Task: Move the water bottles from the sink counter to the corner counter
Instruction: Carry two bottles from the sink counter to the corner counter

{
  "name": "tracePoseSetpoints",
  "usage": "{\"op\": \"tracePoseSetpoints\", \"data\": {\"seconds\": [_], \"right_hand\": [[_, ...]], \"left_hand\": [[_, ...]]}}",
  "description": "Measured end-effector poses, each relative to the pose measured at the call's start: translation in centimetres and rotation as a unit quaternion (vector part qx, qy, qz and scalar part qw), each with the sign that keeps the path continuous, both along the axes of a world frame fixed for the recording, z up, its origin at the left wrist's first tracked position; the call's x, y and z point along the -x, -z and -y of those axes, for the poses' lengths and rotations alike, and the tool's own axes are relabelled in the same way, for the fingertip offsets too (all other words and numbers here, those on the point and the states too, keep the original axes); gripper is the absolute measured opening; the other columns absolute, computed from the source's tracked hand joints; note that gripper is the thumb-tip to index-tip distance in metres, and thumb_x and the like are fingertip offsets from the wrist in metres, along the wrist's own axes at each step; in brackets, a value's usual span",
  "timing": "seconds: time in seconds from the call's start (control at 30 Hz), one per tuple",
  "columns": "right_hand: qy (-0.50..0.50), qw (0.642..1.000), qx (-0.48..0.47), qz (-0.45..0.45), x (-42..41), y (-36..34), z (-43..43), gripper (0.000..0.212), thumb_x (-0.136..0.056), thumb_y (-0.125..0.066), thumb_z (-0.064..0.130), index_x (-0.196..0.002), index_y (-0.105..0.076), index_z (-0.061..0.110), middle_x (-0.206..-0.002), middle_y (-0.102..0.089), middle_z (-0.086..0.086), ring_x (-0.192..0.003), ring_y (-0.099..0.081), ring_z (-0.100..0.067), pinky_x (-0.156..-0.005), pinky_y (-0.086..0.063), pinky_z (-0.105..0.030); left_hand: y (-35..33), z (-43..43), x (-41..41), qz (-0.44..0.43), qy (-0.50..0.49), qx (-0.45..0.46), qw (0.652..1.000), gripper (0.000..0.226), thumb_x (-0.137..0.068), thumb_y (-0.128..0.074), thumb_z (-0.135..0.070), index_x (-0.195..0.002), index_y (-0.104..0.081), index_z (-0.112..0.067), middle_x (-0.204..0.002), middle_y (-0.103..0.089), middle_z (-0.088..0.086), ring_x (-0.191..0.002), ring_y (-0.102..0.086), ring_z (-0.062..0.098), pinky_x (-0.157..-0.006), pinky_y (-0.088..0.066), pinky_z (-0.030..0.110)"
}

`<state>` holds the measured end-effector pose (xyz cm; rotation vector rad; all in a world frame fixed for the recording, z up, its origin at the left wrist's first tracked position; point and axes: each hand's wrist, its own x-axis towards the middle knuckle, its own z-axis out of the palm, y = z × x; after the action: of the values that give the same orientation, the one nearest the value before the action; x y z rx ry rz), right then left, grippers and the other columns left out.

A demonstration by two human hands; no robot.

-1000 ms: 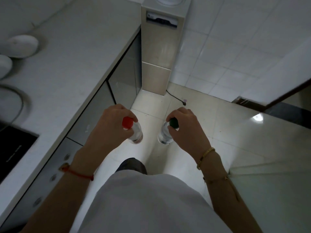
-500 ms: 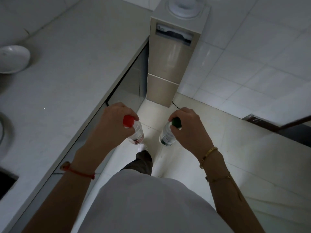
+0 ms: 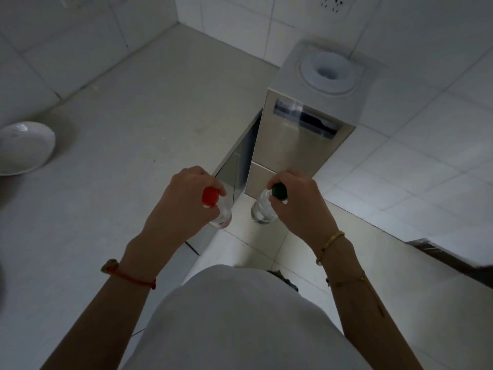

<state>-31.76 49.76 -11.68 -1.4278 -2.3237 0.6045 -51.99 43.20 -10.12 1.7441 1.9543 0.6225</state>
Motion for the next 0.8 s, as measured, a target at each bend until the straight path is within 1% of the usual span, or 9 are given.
{"op": "tracePoseSetpoints", "data": {"seconds": [0.17,0.27,0.37,0.4,0.5,0.53,0.63,0.73,0.8], "right_hand": [[-0.029,1.0,0.002,0.002,2.5,-0.6,-6.4,0.013,-0.082,-0.065,0.004,-0.094,-0.063,0.006,-0.1,-0.061,-0.009,-0.097,-0.056,-0.021,-0.087,-0.047,-0.025],[-0.05,0.999,0.005,-0.004,3.8,-0.4,-10.0,0.012,-0.081,-0.065,0.002,-0.092,-0.062,0.005,-0.099,-0.061,-0.011,-0.095,-0.055,-0.022,-0.086,-0.048,-0.027],[-0.076,0.997,0.003,-0.005,5.1,-0.1,-13.6,0.014,-0.081,-0.066,0.005,-0.094,-0.062,0.005,-0.1,-0.061,-0.01,-0.093,-0.055,-0.019,-0.086,-0.046,-0.024],[-0.083,0.997,0.004,-0.004,5.5,0.0,-14.9,0.014,-0.082,-0.066,0.005,-0.095,-0.062,0.006,-0.101,-0.061,-0.01,-0.091,-0.053,-0.016,-0.085,-0.046,-0.022],[-0.107,0.994,0.011,-0.008,6.5,0.2,-18.7,0.015,-0.081,-0.066,0.006,-0.096,-0.062,0.007,-0.102,-0.06,-0.008,-0.088,-0.048,-0.009,-0.079,-0.036,-0.007],[-0.117,0.993,0.014,-0.011,6.9,0.2,-20.1,0.015,-0.081,-0.066,0.006,-0.096,-0.061,0.007,-0.102,-0.06,-0.008,-0.089,-0.049,-0.009,-0.078,-0.036,-0.007],[-0.152,0.988,0.02,-0.009,8.2,0.1,-24.5,0.016,-0.082,-0.066,0.007,-0.097,-0.06,0.008,-0.104,-0.06,-0.007,-0.095,-0.05,-0.013,-0.085,-0.042,-0.018],[-0.185,0.983,0.02,0.003,9.8,-0.5,-28.9,0.016,-0.083,-0.065,0.008,-0.098,-0.059,0.009,-0.105,-0.06,-0.007,-0.099,-0.05,-0.015,-0.087,-0.038,-0.019],[-0.205,0.979,0.019,0.004,10.9,-0.9,-31.8,0.016,-0.083,-0.065,0.007,-0.097,-0.059,0.009,-0.105,-0.059,-0.007,-0.101,-0.051,-0.018,-0.086,-0.04,-0.02]], "left_hand": [[-0.2,-4.9,1.8,0.009,-0.032,-0.002,0.999,0.031,-0.065,-0.076,-0.004,-0.092,-0.072,-0.02,-0.096,-0.068,0.002,-0.089,-0.061,0.017,-0.086,-0.051,0.035],[0.0,-7.7,2.7,0.011,-0.056,-0.004,0.998,0.031,-0.065,-0.075,-0.003,-0.091,-0.073,-0.02,-0.095,-0.069,0.003,-0.088,-0.062,0.017,-0.085,-0.05,0.033],[0.2,-10.2,3.5,0.008,-0.082,0.004,0.997,0.031,-0.065,-0.076,-0.005,-0.09,-0.072,-0.023,-0.096,-0.068,0.0,-0.09,-0.06,0.014,-0.086,-0.049,0.03],[0.2,-11.1,3.8,0.013,-0.091,0.002,0.996,0.031,-0.065,-0.075,-0.005,-0.089,-0.072,-0.025,-0.095,-0.067,-0.001,-0.09,-0.06,0.013,-0.084,-0.049,0.028],[0.1,-14.1,4.3,0.01,-0.112,-0.007,0.994,0.03,-0.066,-0.073,-0.005,-0.086,-0.072,-0.026,-0.092,-0.067,-0.003,-0.087,-0.06,0.012,-0.081,-0.046,0.024],[0.1,-15.2,4.5,0.007,-0.116,-0.008,0.993,0.029,-0.066,-0.073,-0.006,-0.086,-0.072,-0.026,-0.092,-0.068,-0.003,-0.087,-0.06,0.013,-0.08,-0.046,0.024],[0.0,-18.8,5.1,0.01,-0.136,-0.01,0.991,0.03,-0.065,-0.074,-0.007,-0.087,-0.071,-0.027,-0.093,-0.068,-0.002,-0.088,-0.061,0.014,-0.082,-0.05,0.03],[-0.3,-22.4,5.8,0.011,-0.165,-0.006,0.986,0.03,-0.065,-0.074,-0.007,-0.087,-0.07,-0.028,-0.094,-0.067,-0.003,-0.089,-0.06,0.014,-0.083,-0.05,0.029],[-0.5,-24.7,6.4,0.012,-0.182,-0.012,0.983,0.031,-0.065,-0.073,-0.006,-0.086,-0.07,-0.028,-0.093,-0.067,-0.004,-0.088,-0.06,0.012,-0.081,-0.049,0.026]]}}
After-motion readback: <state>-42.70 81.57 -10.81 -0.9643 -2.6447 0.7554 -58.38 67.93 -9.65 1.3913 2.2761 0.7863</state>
